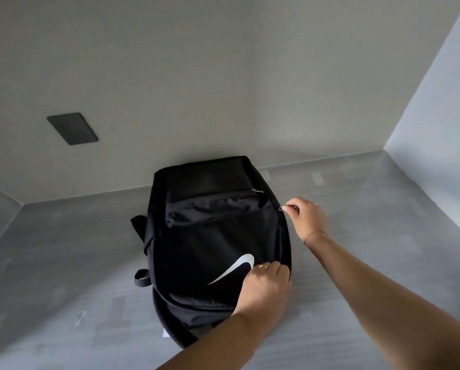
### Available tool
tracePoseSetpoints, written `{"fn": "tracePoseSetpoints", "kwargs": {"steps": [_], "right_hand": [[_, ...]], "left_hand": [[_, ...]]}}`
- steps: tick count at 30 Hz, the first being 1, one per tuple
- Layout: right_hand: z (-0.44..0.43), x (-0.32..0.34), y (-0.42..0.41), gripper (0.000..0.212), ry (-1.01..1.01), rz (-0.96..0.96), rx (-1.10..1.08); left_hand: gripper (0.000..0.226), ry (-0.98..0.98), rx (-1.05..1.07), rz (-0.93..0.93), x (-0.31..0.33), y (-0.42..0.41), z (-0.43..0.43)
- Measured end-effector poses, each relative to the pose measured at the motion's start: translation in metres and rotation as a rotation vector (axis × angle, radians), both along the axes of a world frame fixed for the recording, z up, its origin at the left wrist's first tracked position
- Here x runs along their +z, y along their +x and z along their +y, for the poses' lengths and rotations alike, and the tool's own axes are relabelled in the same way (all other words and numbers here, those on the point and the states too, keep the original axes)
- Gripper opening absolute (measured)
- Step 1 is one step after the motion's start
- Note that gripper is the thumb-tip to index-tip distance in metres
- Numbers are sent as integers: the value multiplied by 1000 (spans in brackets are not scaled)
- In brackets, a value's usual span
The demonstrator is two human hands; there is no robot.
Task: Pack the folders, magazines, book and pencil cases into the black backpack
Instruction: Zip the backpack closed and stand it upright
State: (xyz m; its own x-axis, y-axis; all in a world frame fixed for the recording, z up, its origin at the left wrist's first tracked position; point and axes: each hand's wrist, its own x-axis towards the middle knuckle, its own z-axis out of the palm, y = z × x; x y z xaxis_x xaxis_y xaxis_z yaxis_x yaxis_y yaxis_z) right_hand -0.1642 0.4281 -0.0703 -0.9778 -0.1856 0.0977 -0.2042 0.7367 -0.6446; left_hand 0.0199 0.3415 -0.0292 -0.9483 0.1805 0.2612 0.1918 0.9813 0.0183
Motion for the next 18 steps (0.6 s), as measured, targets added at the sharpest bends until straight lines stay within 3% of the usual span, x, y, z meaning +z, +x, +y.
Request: {"fn": "tracePoseSetpoints", "kwargs": {"steps": [6,8,9,11,13,15,18], "right_hand": [[-6,-9,1,21,-126,-176,-90],[-5,-12,12,25,-253,-282,-122],[-5,-13,20,29,-329,-338,-137],[1,-12,41,43,-406,-446,-149],[9,-12,61,57,-421,-574,-146],[14,-13,79,63,-437,-726,-162],[11,-14,110,49,-459,-944,-167]], "left_hand": [[26,194,50,-83,-3,4,0],[21,356,109,-215,-2,8,-6],[25,424,146,-274,-2,12,-12],[37,457,252,-209,-5,28,-33],[51,455,478,-9,-9,49,-64],[69,597,836,77,-13,71,-100],[94,1094,1295,-202,-24,90,-143]]}}
